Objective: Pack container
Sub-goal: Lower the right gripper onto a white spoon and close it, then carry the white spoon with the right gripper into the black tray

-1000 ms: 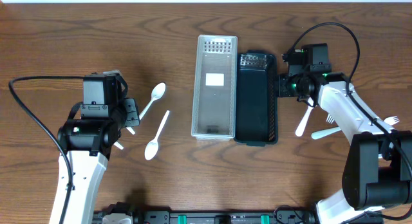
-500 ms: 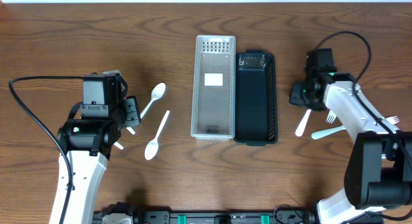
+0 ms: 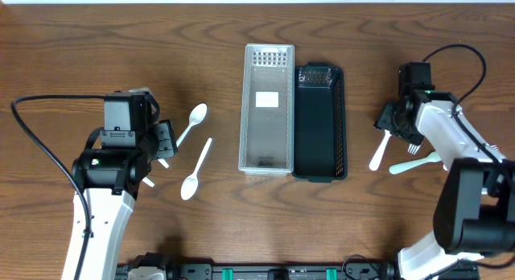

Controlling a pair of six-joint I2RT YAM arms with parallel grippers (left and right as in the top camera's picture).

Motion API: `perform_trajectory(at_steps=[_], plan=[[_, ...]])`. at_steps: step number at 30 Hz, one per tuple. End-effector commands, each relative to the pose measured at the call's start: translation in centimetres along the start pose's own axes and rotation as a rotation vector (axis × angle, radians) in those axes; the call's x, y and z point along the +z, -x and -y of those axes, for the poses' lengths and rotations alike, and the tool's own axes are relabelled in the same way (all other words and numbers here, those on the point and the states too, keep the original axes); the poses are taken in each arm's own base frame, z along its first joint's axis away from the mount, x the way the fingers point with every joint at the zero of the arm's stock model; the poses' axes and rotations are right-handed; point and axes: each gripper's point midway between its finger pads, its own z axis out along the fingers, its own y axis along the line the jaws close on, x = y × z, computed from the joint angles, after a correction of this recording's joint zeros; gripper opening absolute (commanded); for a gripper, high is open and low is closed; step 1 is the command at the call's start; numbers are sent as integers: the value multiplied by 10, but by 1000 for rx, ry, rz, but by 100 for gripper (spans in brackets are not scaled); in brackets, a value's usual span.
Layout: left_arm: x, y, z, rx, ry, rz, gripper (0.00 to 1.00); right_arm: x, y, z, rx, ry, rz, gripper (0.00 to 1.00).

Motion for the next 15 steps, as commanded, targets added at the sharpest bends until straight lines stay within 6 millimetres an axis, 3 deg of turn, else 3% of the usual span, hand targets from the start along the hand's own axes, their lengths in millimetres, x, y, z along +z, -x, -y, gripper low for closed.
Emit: perform_trajectory(at_steps=[1,7,15], plan=[[-3,7,-1,4,6,17,61,16,-1,3,17,-31,-23,69],[-3,7,-1,4,6,16,62,42,-7,-4,5,-20,-62,72],[-3,7,-1,4,6,16,62,52,-2,-13,-6,12,-46,72]])
